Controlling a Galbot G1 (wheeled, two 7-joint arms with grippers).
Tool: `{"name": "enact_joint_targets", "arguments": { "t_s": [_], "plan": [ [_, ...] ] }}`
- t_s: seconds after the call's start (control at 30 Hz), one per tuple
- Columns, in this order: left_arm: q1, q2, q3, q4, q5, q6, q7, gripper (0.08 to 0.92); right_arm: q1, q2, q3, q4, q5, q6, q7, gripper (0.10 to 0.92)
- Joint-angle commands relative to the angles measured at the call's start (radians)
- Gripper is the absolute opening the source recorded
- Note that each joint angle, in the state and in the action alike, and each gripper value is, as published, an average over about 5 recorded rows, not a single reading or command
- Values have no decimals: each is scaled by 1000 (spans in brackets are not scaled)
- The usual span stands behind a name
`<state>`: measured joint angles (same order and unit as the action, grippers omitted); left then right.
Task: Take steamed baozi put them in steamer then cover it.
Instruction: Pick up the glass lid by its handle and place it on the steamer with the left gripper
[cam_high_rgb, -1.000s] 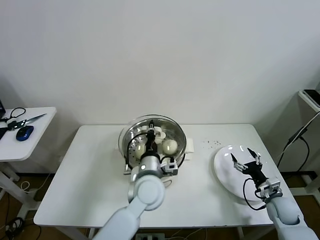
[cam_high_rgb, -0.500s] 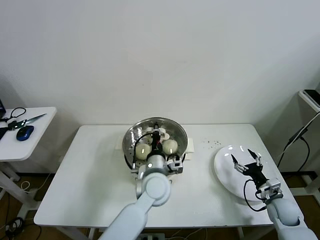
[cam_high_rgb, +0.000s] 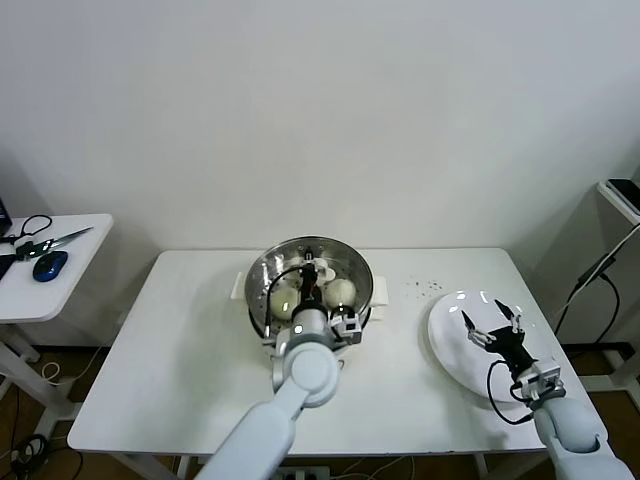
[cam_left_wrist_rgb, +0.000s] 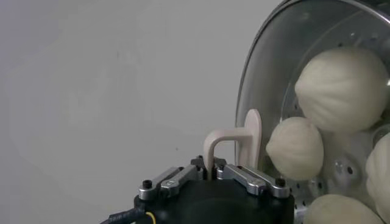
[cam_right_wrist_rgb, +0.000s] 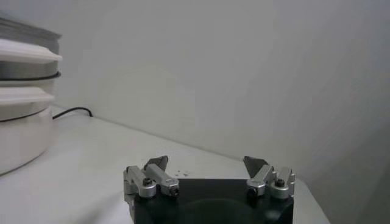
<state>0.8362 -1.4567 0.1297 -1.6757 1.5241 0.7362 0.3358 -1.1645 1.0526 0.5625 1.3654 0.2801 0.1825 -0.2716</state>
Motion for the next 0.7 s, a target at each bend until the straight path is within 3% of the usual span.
{"name": "enact_joint_targets", "arguments": {
  "t_s": [0.03, 0.7],
  "plan": [
    [0, -3, -4, 13, -27, 49, -30, 151, -2, 1, 4, -4, -5, 2, -3, 823],
    [7, 13, 5, 17, -25, 49, -70, 151, -5, 12, 10, -5, -17, 7, -21, 823]
  ]
}}
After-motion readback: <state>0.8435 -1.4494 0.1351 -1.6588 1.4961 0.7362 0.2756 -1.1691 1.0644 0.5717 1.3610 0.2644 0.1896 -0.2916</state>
